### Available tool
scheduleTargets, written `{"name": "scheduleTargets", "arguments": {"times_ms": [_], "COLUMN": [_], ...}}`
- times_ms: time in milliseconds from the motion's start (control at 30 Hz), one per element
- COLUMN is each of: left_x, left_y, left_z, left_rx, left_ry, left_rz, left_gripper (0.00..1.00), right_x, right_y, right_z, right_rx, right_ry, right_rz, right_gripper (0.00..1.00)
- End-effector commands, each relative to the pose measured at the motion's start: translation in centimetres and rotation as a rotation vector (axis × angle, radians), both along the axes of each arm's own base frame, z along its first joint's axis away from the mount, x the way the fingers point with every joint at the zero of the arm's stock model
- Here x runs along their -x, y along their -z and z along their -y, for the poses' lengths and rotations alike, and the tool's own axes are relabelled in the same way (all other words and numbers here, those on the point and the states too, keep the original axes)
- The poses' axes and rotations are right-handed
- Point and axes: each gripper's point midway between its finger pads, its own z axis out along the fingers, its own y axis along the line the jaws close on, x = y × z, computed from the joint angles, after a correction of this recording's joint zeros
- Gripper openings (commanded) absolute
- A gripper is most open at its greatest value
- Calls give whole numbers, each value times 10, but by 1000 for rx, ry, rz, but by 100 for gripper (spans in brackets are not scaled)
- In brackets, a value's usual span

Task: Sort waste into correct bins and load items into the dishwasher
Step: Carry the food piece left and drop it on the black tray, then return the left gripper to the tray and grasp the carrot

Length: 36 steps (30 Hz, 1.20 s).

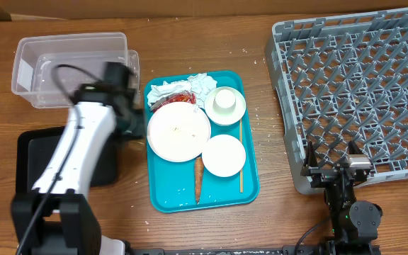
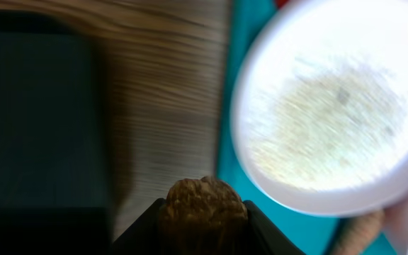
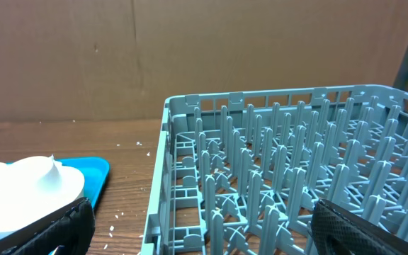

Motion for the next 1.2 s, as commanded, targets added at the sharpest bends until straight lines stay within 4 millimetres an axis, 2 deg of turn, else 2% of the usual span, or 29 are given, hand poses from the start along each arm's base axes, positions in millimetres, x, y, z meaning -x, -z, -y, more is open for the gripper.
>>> {"name": "scheduleTargets", "arguments": {"times_ms": [0, 133, 300, 367, 467, 600, 667, 700, 867, 900, 933, 1000, 1100, 1167], "left_x": [-4, -6, 0, 3, 5, 5, 2, -3, -4, 2, 5, 21, 32, 46], "left_y": [-3, -3, -4, -4, -4, -4, -4, -8, -18, -19, -18, -17, -12, 0], "left_z": [-46, -94, -132, -144, -148, -143, -127, -102, -40, -16, -6, 41, 74, 88], "left_rx": [-25, -54, -46, -49, -49, -31, 63, 183, 396, 420, 415, 410, 398, 277], "left_ry": [-155, -294, -424, -460, -474, -467, -432, -354, -166, -85, -53, 100, 200, 200], "left_rz": [12, 46, 68, 70, 69, 65, 67, 80, 68, 36, 13, -59, -97, -155], "left_gripper": [34, 36, 38, 49, 50, 52, 53, 52, 52, 52, 53, 54, 52, 53], "right_x": [0, 0, 0, 0, 0, 0, 0, 0, 0, 0, 0, 0, 0, 0], "right_y": [1, 1, 1, 1, 1, 1, 1, 1, 1, 1, 1, 1, 1, 1], "right_z": [-1, -1, -1, -1, -1, -1, -1, -1, -1, -1, -1, -1, -1, -1], "right_rx": [-5, -5, -5, -5, -5, -5, -5, -5, -5, -5, -5, -5, -5, -5], "right_ry": [-2, -2, -2, -2, -2, -2, -2, -2, -2, -2, -2, -2, -2, -2], "right_rz": [6, 6, 6, 6, 6, 6, 6, 6, 6, 6, 6, 6, 6, 6], "right_gripper": [100, 100, 100, 100, 100, 100, 100, 100, 100, 100, 100, 100, 100, 100]}}
